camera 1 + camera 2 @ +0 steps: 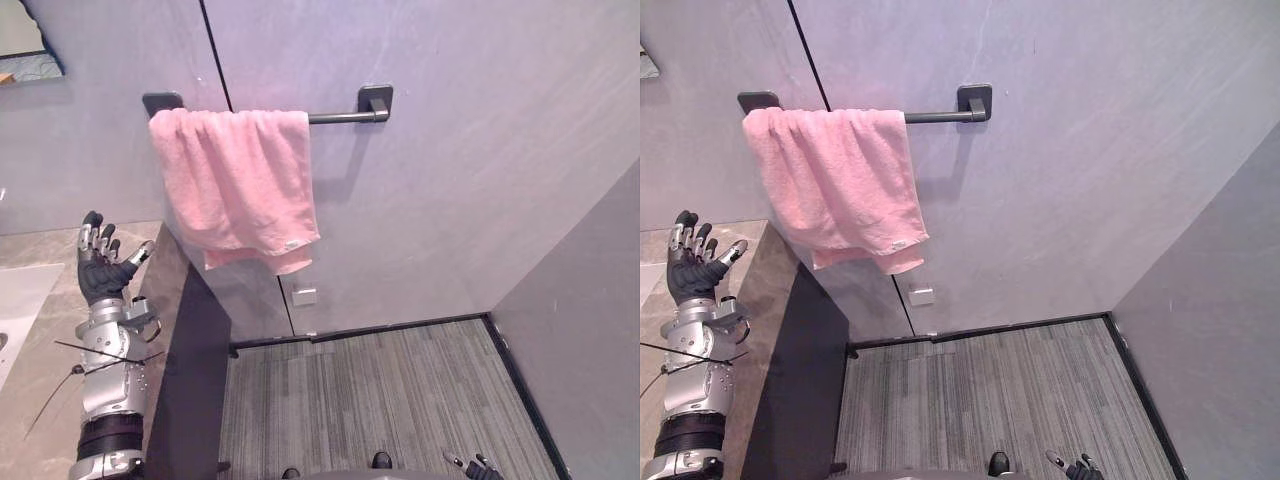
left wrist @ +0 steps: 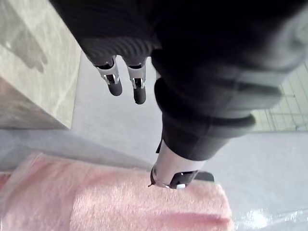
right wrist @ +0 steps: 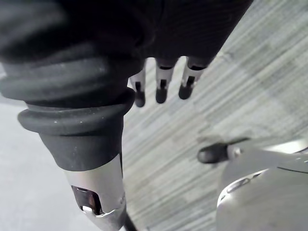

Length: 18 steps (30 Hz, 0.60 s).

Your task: Organize washtable

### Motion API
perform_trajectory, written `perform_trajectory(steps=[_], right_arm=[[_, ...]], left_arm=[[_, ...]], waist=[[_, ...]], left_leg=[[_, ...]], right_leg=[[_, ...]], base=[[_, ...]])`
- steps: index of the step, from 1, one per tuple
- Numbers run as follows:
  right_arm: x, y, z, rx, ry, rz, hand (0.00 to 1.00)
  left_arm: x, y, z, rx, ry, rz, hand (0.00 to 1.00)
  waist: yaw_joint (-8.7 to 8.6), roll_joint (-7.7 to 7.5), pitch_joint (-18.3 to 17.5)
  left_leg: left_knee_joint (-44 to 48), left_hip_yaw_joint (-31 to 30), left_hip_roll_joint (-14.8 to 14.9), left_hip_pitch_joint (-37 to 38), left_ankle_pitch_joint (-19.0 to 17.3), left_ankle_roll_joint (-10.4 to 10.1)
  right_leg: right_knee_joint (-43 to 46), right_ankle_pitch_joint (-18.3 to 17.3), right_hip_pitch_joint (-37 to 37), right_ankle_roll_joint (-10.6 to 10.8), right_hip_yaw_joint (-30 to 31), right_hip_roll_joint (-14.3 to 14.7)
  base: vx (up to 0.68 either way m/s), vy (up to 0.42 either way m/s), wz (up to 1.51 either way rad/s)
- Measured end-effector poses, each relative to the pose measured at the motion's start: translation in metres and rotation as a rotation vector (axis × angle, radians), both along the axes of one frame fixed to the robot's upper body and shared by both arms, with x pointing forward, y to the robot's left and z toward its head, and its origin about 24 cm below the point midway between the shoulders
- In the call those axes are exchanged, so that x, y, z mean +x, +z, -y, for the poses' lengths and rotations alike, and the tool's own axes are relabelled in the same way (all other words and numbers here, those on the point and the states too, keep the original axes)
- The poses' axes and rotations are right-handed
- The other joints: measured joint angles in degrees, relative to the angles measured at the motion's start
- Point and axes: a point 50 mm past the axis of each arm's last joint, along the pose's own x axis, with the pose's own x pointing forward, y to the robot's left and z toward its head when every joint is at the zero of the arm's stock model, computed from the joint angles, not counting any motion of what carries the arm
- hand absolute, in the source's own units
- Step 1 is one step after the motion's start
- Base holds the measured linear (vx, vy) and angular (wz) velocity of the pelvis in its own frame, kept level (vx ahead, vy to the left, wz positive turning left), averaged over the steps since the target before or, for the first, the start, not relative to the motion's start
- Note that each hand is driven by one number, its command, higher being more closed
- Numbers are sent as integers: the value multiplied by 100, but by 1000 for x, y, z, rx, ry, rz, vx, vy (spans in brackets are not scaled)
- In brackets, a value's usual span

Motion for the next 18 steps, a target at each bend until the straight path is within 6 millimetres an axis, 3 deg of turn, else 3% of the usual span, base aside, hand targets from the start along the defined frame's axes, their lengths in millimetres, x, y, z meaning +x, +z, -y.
perform_trajectory(steps=[14, 18], right_arm=[[2, 1, -3, -2, 52, 10, 0], [3, 1, -4, 11, 59, 17, 0]], left_arm=[[35, 30, -15, 51, -25, 7, 0], [38, 28, -18, 29, -12, -6, 0]], waist=[[-101, -58, -22], [-171, -62, -20]], left_leg=[[-87, 346, -19, 87, -2, -2], [-86, 375, -23, 92, -6, 1]], right_leg=[[-191, 84, -8, -30, 248, 25], [-191, 94, -13, -31, 271, 23]], base=[[42, 16, -10], [-43, 5, -2]])
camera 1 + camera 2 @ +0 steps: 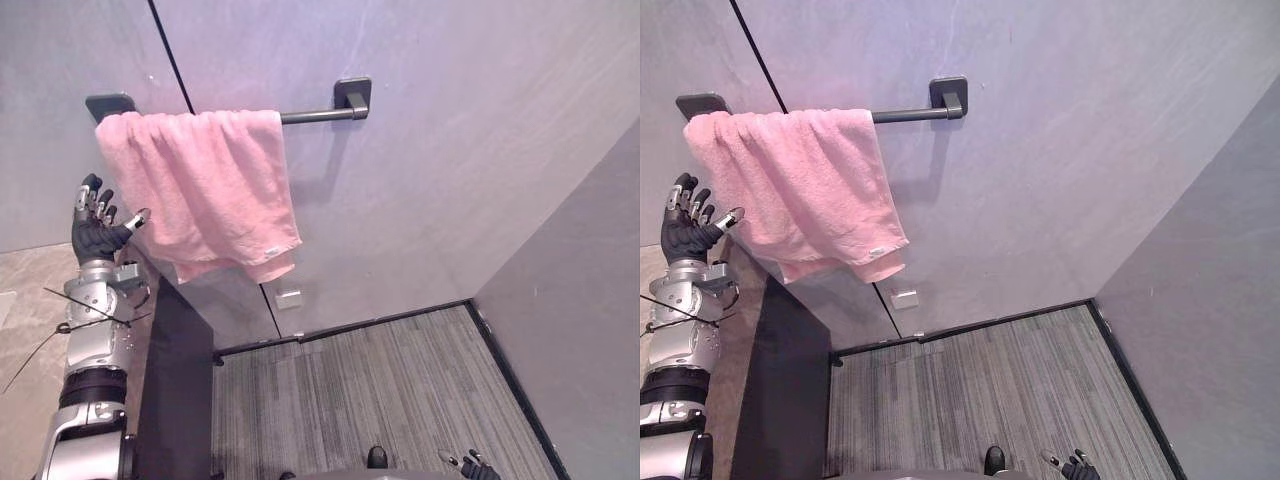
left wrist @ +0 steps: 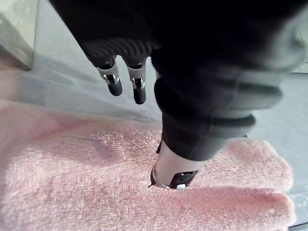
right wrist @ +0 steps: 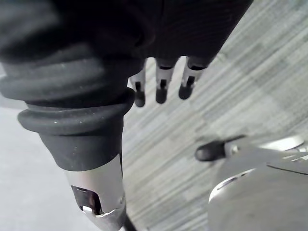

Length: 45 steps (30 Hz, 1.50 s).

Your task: Organize washtable

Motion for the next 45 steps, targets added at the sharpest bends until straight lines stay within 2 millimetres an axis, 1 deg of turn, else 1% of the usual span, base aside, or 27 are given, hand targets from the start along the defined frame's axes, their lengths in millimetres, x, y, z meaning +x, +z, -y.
perform_trajectory(steps=[6, 14, 15, 18, 25, 27, 30, 31, 33, 34, 35, 36, 37, 38, 39, 41, 42, 43, 45], right_arm=[[0, 0, -4, 4, 39, -3, 0], [-2, 0, -4, -1, 50, -8, 0], [-1, 0, -4, -1, 51, -8, 0], [-1, 0, -4, -2, 52, -6, 0], [0, 0, -2, -7, 54, -3, 0], [4, 3, 1, -17, 57, 15, 0], [33, 19, 3, -59, 130, 148, 0], [53, 31, 5, -88, 180, 235, 0], [99, 68, 8, -134, 284, 458, 0], [110, 78, 7, -149, 314, 511, 0], [128, 96, 5, -165, 362, 596, 0], [154, 127, -1, -186, 457, 741, 0], [162, 140, -6, -190, 501, 797, 0], [173, 158, -12, -188, 563, 877, 0], [188, 188, -23, -177, 665, 1005, 0], [200, 213, -34, -174, 760, 1102, 0], [213, 237, -48, -163, 858, 1191, 0], [215, 242, -50, -162, 877, 1208, 0], [230, 275, -73, -167, 1037, 1309, 0]], left_arm=[[0, -6, -2, -32, 0, -22, 0], [3, -7, -5, -23, -29, -59, 0], [5, -7, -4, -23, -34, -66, 100], [6, -1, -6, -14, -34, -58, 100], [11, -2, -10, -31, -13, -72, 100], [10, -1, -11, -29, -12, -70, 100], [9, 5, -17, -7, -1, -69, 100], [8, 7, -19, 2, 3, -68, 100], [8, 10, -20, -2, 0, -62, 100], [7, 10, -21, -4, -4, -60, 100], [7, 11, -21, 1, -7, -59, 100], [7, 14, -23, 10, -5, -57, 100], [7, 14, -24, 11, -5, -57, 100], [7, 14, -23, 12, -6, -57, 100], [8, 14, -22, 14, -13, -58, 100], [9, 16, -20, 16, -19, -56, 100], [12, 17, -18, 20, -29, -54, 100], [12, 17, -17, 22, -32, -56, 100], [14, 16, -14, 17, -57, -59, 100]], waist=[[-23, -14, 23], [-19, 8, 41], [-19, 6, 42], [-18, 2, 47], [-21, -2, 148], [-19, 5, 176], [-29, 5, 178], [-26, 5, 178], [-5, 3, 178], [2, 0, 177], [5, -9, 176], [32, -24, 183], [49, -28, 186], [80, -35, 189], [120, -58, 190], [149, -92, 206], [177, -128, 223], [182, -130, 222], [239, -138, 226]], left_leg=[[-4, 105, 9, -3, -15, 16], [-25, 188, 12, -46, -15, 14], [-31, 193, 11, -44, -18, 10], [-39, 241, 6, -19, -22, 4], [-23, 289, 9, -1, -64, 21], [9, 324, 8, -1, -89, 22], [29, 382, 7, 6, -108, 20], [29, 409, 4, 6, -108, 20], [29, 437, 0, 10, -108, 20], [29, 449, 0, 14, -108, 20], [31, 463, 2, 18, -108, 20], [38, 487, 3, 0, -108, 19], [39, 489, 5, -7, -108, 19], [42, 488, 10, -5, -108, 19], [61, 493, 20, -3, -108, 19], [108, 493, 24, 1, -108, 19], [158, 495, 26, -6, -108, 18], [161, 495, 28, -6, -108, 18], [167, 507, 39, -6, -108, 18]], right_leg=[[-93, 90, -15, 17, 106, 20], [-86, 90, -118, 19, 194, 33], [-86, 90, -120, 19, 198, 34], [-87, 90, -120, 19, 232, 33], [-83, 90, -120, 19, 279, 38], [-80, 90, -121, 19, 317, 38], [-78, 92, -135, 21, 382, 39], [-77, 97, -149, 27, 405, 39], [-78, 110, -159, 32, 428, 40], [-78, 112, -161, 31, 436, 40], [-79, 117, -173, 30, 464, 43], [-90, 143, -205, 18, 520, 39], [-94, 150, -212, 19, 531, 39], [-94, 153, -212, 16, 532, 35], [-95, 162, -212, 3, 544, 38], [-96, 176, -211, -13, 547, 37], [-97, 193, -205, -31, 556, 35], [-97, 194, -205, -32, 556, 36], [-110, 235, -202, -48, 570, 46]], base=[[-55, -1, -8], [-4, 1, -5], [35, 11, -2], [32, 12, -6], [0, 5, -4], [-21, 8, -8], [-3, 7, -11], [0, 3, -10], [5, 4, -7], [12, 4, -6], [3, 5, -14], [-2, 3, -15], [-7, 2, -13], [5, -2, -6], [9, -5, -4], [6, -3, -2], [0, 0, 0], [0, 0, 0], [-49, -14, -3]])
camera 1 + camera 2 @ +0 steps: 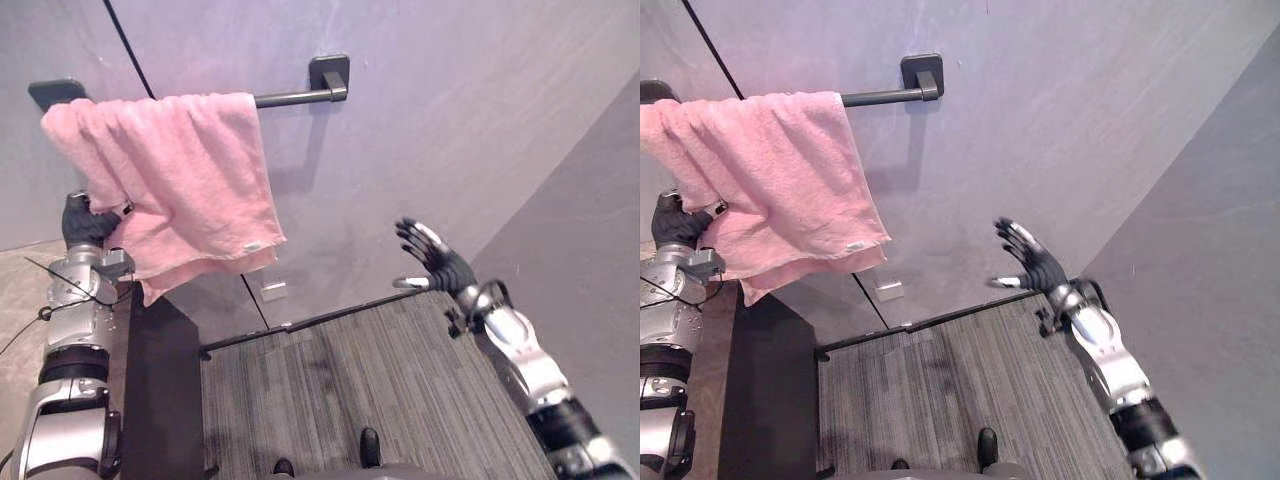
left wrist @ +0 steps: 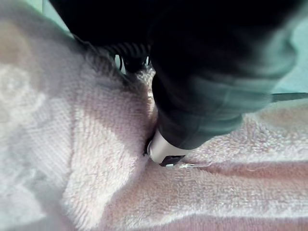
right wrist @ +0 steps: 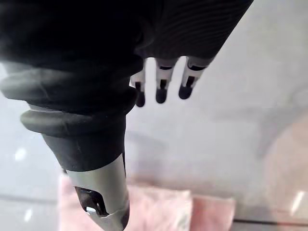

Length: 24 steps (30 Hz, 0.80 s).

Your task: Organize washtable

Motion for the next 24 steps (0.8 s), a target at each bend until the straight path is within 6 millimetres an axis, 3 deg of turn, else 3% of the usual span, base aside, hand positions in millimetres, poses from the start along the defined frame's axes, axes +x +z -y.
perform_trajectory(steps=[6, 8, 10, 15, 20, 24], right_arm=[[30, 53, -41, -131, 153, 167, 0], [47, 64, -48, -177, 135, 186, 0], [61, 68, -50, -181, 95, 175, 0], [96, 74, -79, -146, 1, 94, 0], [112, 82, -105, -135, -59, 47, 0], [120, 87, -116, -103, -116, 4, 0]], left_arm=[[7, 1, 8, -5, -40, -12, 100], [16, 8, 17, 1, -73, -1, 100], [22, 13, 21, -1, -84, 8, 100], [37, 14, 32, -41, -100, 5, 100], [48, 14, 45, -81, -119, 9, 100], [57, 25, 54, -96, -137, 40, 100]], waist=[[115, -43, 32], [262, -87, 74], [382, -104, 101], [539, -82, 177], [558, -45, 213], [617, -43, 324]], left_leg=[[57, -4, 11, -91, -1, -1], [89, -4, 19, -148, 1, -2], [113, -2, 38, -219, 4, -3], [181, -39, 53, -355, 70, -76], [194, -149, 55, -412, 91, -84], [274, -308, 49, -553, 107, -87]], right_leg=[[-13, 91, -5, -11, -14, 4], [-17, 137, -43, -10, -12, 4], [-18, 186, -114, -25, 3, 4], [-20, 252, -191, -53, -41, 36], [-20, 253, -192, -55, -134, 31], [-21, 253, -219, -55, -264, 9]], base=[[-83, -14, 3], [-94, -15, 1], [-91, -26, -3], [-36, -9, 3], [-15, 0, 10], [-22, 9, 19]])
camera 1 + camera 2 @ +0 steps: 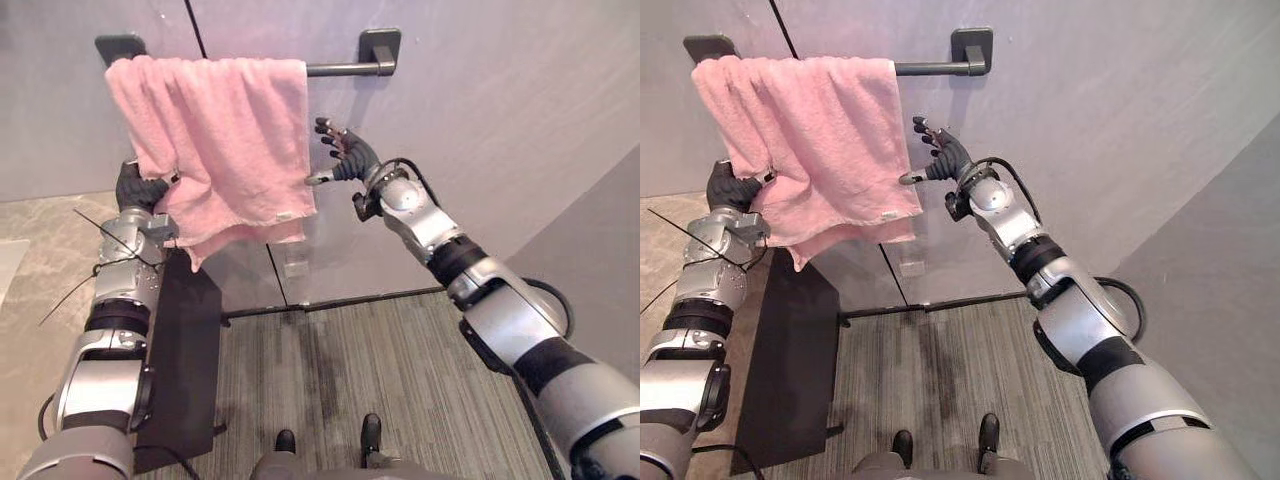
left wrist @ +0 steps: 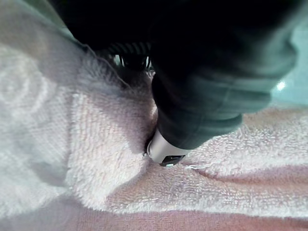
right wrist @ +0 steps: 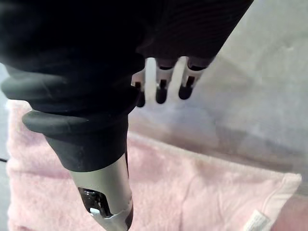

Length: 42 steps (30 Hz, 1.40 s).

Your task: Organize washtable

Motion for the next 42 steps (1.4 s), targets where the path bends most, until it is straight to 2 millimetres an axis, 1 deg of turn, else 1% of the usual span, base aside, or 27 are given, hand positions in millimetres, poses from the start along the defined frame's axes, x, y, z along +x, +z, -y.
perform_trajectory(steps=[2, 6, 9, 10, 13, 15, 16, 17, 19, 23, 27, 31, 33, 36, 42], right_arm=[[4, 3, 1, 28, -43, -22, 0], [6, 13, -7, 106, -71, -48, 0], [5, 17, -13, 117, -61, -48, 0], [5, 19, -15, 119, -60, -49, 100], [5, 24, -20, 159, -67, -57, 100], [5, 35, -24, 171, -64, -43, 100], [5, 37, -25, 180, -64, -42, 100], [5, 43, -25, 210, -72, -36, 100], [5, 45, -24, 252, -83, -43, 100], [8, 48, -16, 331, -126, -59, 100], [10, 53, -8, 356, -154, -56, 100], [15, 68, 8, 382, -196, -41, 100], [17, 76, 17, 427, -211, -36, 100], [20, 72, 25, 440, -229, -70, 100], [21, 72, 29, 478, -226, -93, 100]], left_arm=[[7, 7, 7, -3, -6, 12, 100], [12, 20, 12, -2, -17, 46, 100], [12, 21, 13, -4, -18, 47, 100], [13, 21, 14, -6, -19, 48, 100], [16, 23, 17, -13, -22, 51, 100], [18, 29, 19, -20, -12, 61, 100], [19, 29, 19, -19, -12, 63, 100], [19, 32, 20, -18, -14, 70, 100], [20, 33, 20, -19, -14, 73, 100], [20, 35, 21, -21, -13, 79, 100], [20, 36, 22, -23, -11, 83, 100], [20, 39, 23, -23, -10, 96, 100], [21, 43, 31, -24, -39, 121, 100], [23, 42, 36, -26, -68, 123, 100], [22, 47, 40, -16, -85, 140, 100]], waist=[[73, -1, 38], [70, 23, 114], [73, 41, 132], [73, 44, 134], [74, 47, 140], [82, 47, 221], [84, 47, 236], [85, 47, 269], [85, 47, 269], [79, 48, 270], [75, 49, 271], [70, 78, 316], [67, 83, 377], [36, 85, 401], [-15, 87, 406]], left_leg=[[-2, -71, -3, -61, 44, -12], [-27, -248, 1, -241, 149, -56], [-52, -282, 6, -252, 172, -65], [-53, -288, 6, -254, 175, -68], [-84, -335, 7, -312, 203, -72], [-116, -363, 14, -322, 237, -84], [-117, -364, 14, -324, 239, -84], [-125, -379, 15, -342, 253, -86], [-148, -401, 15, -344, 268, -93], [-217, -428, 12, -327, 302, -92], [-211, -442, 11, -296, 305, -96], [-215, -456, -1, -294, 331, -124], [-220, -481, 0, -295, 354, -126], [-220, -482, 1, -295, 368, -128], [-222, -480, 1, -290, 372, -128]], right_leg=[[0, 4, -69, -5, -82, -10], [1, 28, -180, -37, -229, -11], [2, 28, -185, -37, -248, -6], [2, 28, -185, -37, -250, -6], [2, 27, -192, -37, -286, -6], [2, 27, -188, -38, -338, -5], [2, 27, -188, -38, -342, -5], [2, 27, -197, -38, -364, -7], [2, 26, -200, -38, -383, -6], [2, 26, -206, -38, -386, -6], [2, 26, -207, -38, -388, -9], [3, 26, -201, -38, -398, -23], [3, 26, -196, -38, -407, -22], [3, 26, -196, -39, -404, -20], [3, 27, -196, -39, -394, -17]], base=[[-17, -6, 20], [-12, -9, 22], [-18, 2, 6], [-20, 11, 4], [-31, 10, 7], [-36, 11, 12], [-22, 10, 10], [-15, 10, 8], [1, 18, 7], [10, 11, 2], [2, 6, 1], [-5, 4, 1], [-28, 12, 3], [-11, 4, 1], [0, 0, 0]])
